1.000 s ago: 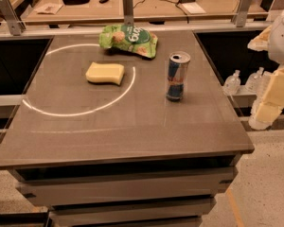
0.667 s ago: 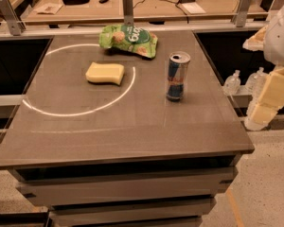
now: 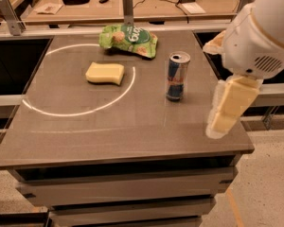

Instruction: Move sponge near green rice chip bag

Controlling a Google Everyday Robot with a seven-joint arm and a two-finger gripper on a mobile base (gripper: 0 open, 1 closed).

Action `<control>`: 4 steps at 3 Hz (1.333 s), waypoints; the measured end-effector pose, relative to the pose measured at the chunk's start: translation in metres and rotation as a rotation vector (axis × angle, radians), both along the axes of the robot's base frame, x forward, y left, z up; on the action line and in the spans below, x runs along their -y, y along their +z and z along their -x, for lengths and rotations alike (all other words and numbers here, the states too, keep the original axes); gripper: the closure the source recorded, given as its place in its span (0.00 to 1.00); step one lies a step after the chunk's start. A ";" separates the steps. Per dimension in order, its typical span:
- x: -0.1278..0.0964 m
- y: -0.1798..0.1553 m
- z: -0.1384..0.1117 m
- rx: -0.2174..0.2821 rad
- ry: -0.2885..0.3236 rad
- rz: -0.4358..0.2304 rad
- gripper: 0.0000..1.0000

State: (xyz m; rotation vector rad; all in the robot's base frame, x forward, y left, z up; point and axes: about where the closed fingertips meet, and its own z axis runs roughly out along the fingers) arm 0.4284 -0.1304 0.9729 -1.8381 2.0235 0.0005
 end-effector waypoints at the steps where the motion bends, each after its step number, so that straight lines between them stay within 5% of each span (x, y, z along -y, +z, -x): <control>1: -0.046 -0.008 -0.007 0.025 0.071 -0.023 0.00; 3: -0.109 -0.018 -0.057 0.062 0.051 -0.133 0.00; 4: -0.123 -0.027 -0.080 0.077 -0.021 -0.146 0.00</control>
Offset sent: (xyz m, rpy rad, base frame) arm 0.0677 0.1185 -0.0310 0.1457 -0.0420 0.0442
